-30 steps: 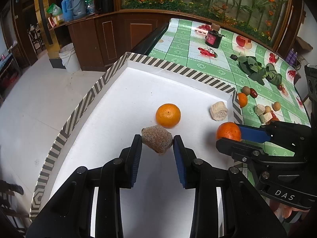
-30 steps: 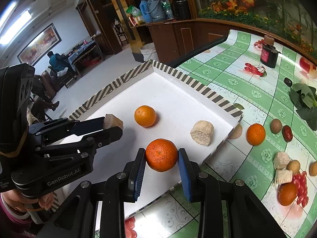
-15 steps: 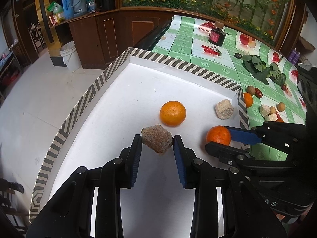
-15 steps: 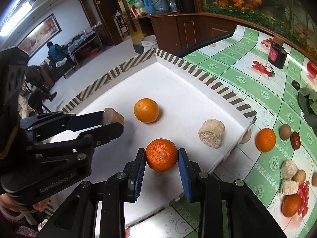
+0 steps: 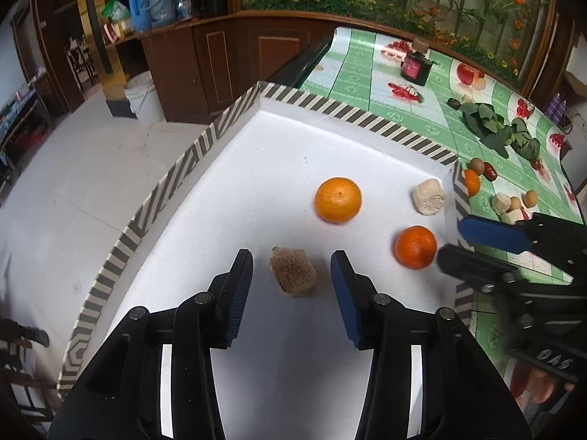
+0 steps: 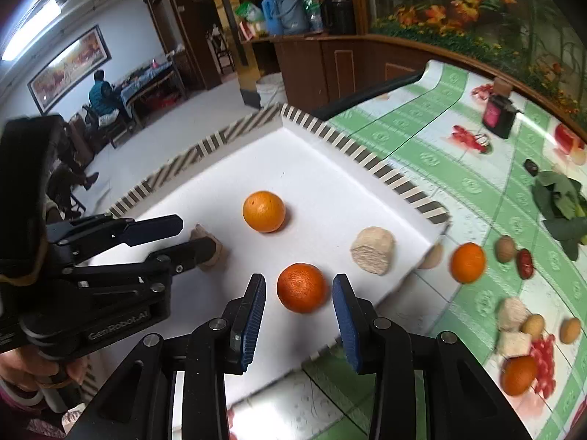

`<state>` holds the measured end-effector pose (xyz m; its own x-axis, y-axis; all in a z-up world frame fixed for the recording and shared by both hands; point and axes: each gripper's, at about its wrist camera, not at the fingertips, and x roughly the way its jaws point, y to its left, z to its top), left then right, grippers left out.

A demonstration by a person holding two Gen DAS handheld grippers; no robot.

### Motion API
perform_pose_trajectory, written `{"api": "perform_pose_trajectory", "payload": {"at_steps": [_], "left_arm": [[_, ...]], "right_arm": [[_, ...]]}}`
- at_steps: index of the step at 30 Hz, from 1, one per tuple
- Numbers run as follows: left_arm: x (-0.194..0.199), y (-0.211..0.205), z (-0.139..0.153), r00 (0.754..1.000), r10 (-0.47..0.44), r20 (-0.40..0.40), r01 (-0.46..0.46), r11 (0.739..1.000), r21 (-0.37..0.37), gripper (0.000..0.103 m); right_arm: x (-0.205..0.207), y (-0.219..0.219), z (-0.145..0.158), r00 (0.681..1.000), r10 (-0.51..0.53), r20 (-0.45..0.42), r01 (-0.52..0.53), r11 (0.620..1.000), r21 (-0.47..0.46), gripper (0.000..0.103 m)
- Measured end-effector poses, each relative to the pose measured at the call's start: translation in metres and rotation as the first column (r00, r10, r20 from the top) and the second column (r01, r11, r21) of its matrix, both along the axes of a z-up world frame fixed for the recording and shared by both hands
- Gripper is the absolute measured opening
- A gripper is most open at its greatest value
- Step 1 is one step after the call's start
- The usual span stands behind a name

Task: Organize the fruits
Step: 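Return the left gripper to the table and grasp a tan bread cube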

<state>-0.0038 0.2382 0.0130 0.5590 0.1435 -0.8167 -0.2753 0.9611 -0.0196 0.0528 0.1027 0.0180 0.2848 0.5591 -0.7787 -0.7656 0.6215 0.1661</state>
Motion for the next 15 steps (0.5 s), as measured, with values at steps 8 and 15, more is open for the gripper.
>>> {"api": "perform_pose_trajectory", "payload": {"at_steps": [8,15], "left_arm": [[-0.01,-0.036,0.023,0.997,-0.053,0.064,0.053,0.999,0.004,0.044],[-0.012,-0.077,0.035,0.987,-0.127,0.103,0.131,0.991,-0.029,0.044]], "right_arm": [[-0.012,-0.058,0.023,0.996,-0.091,0.006,0.09,0.992,0.083,0.037],[-0.018,-0.117,0.021,0.981,-0.191,0.018,0.189,0.979,0.077,0.037]]}}
